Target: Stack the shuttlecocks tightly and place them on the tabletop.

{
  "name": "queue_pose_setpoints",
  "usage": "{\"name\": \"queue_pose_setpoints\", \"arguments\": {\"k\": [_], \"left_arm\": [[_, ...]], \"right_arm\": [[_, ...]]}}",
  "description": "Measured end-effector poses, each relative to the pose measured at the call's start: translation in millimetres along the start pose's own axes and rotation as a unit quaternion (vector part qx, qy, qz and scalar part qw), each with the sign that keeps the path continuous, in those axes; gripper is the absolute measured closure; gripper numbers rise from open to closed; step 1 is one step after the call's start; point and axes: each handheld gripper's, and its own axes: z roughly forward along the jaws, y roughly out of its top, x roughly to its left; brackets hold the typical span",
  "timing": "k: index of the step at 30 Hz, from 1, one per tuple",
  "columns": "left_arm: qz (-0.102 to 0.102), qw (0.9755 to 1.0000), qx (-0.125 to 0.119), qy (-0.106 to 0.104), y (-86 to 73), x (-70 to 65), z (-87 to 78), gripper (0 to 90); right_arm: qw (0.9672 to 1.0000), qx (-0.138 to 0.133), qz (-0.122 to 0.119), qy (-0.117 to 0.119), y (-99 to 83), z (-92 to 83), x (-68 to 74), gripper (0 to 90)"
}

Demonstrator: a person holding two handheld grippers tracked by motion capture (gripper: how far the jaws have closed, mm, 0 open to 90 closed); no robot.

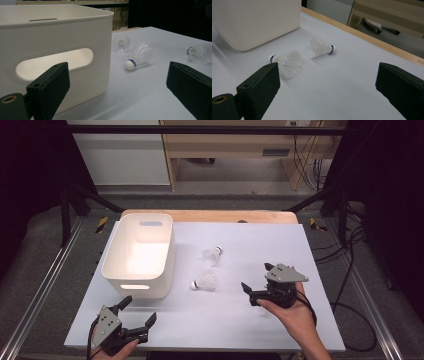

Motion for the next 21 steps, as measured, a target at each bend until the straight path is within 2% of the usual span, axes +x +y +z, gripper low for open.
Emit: {"name": "queue_pose_setpoints", "arguments": {"k": [4,7,11,12,17,18,21], "left_arm": [[-0.005,1.0000,-0.003,0.007,-3.1,4.3,-0.6,5.0],[-0.009,0.9998,-0.005,0.015,-6.7,8.7,-1.0,5.0],[-0.009,0.9998,-0.007,0.019,-7.0,11.3,-1.6,5.1],[-0.007,0.9997,-0.009,0.020,-7.1,12.1,-1.8,5.3],[-0.013,0.9994,-0.014,0.030,-8.3,14.2,-1.6,5.4],[-0.011,0.9993,-0.016,0.032,-7.9,14.5,-1.6,5.4],[-0.013,0.9992,-0.017,0.034,-7.7,15.3,-1.7,5.5]], "right_arm": [[0.9999,0.011,-0.007,0.009,10.8,11.2,2.8,6.4],[0.9994,0.019,-0.024,0.014,24.6,28.5,9.1,6.8],[0.9990,0.024,-0.032,0.019,33.9,41.3,13.6,7.0],[0.9988,0.025,-0.035,0.023,39.2,49.7,15.5,7.5],[0.9986,0.029,-0.032,0.031,47.8,66.7,16.9,8.4],[0.9987,0.031,-0.026,0.031,51.2,75.2,16.0,9.6],[0.9989,0.031,-0.019,0.029,54.4,82.9,14.4,10.0]]}}
